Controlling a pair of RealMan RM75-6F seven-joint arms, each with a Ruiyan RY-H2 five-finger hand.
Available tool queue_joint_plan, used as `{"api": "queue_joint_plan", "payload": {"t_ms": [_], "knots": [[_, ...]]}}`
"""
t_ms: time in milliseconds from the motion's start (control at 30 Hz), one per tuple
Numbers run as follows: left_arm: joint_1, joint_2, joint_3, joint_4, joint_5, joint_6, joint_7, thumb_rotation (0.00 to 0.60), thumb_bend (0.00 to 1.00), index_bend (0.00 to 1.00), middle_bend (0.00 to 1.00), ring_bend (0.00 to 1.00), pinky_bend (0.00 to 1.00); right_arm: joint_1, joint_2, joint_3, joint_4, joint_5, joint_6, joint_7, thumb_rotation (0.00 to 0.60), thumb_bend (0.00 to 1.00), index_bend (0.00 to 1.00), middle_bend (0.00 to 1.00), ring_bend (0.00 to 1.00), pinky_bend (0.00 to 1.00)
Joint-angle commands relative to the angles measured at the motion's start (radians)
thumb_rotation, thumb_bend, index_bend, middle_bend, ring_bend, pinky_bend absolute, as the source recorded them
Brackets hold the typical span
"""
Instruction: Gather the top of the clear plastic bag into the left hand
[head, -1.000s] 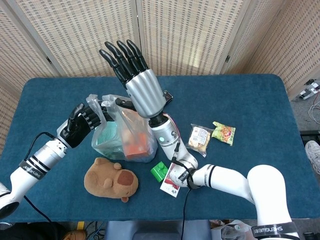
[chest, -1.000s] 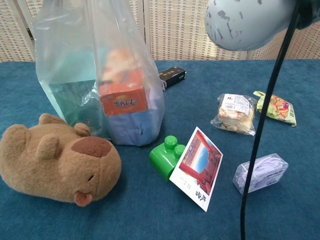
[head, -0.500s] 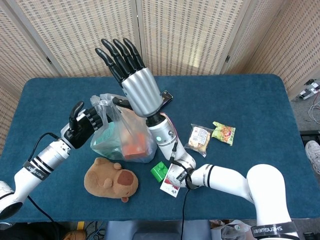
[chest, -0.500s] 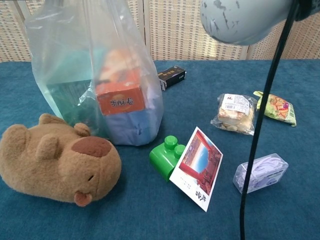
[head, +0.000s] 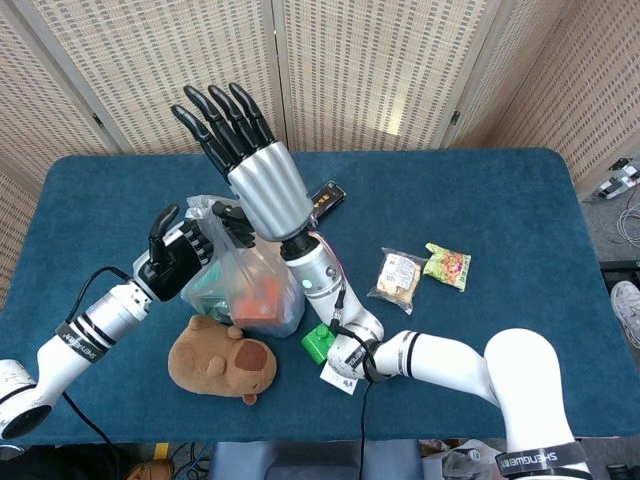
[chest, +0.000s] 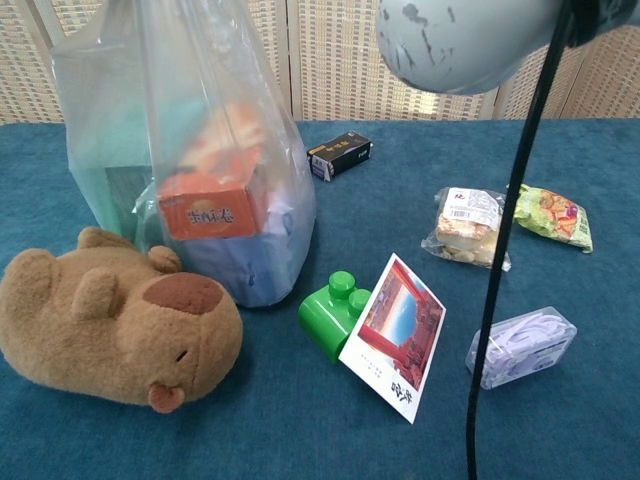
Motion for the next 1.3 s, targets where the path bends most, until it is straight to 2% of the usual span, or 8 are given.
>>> {"api": "queue_joint_plan", "payload": {"t_ms": [33, 533, 1167, 1300], "knots": [[0.000, 0.001, -0.002, -0.004, -0.004, 0.002, -0.003, 0.047, 0.22, 0.24, 0.29, 0.23, 0.16, 0.001, 0.000, -0.002, -0.001, -0.003, 0.002, -0.002, 0.600, 0.00, 0.00, 0.02, 0.00, 0.00], [-0.008, -0.001, -0.012, -0.022, -0.036, -0.017, 0.009, 0.047, 0.22, 0.18, 0.29, 0.23, 0.16, -0.009, -0.001, -0.030, -0.022, -0.026, 0.003, -0.003, 0.600, 0.00, 0.00, 0.02, 0.00, 0.00], [0.004, -0.005, -0.045, -0.044, -0.094, -0.035, 0.044, 0.047, 0.22, 0.13, 0.29, 0.23, 0.16, -0.073, 0.070, -0.099, -0.143, -0.086, 0.001, -0.094, 0.600, 0.00, 0.00, 0.02, 0.00, 0.00], [0.009, -0.012, -0.063, -0.054, -0.145, -0.042, 0.055, 0.049, 0.22, 0.12, 0.29, 0.24, 0.16, -0.089, 0.082, -0.110, -0.162, -0.090, -0.004, -0.110, 0.600, 0.00, 0.00, 0.02, 0.00, 0.00]]}}
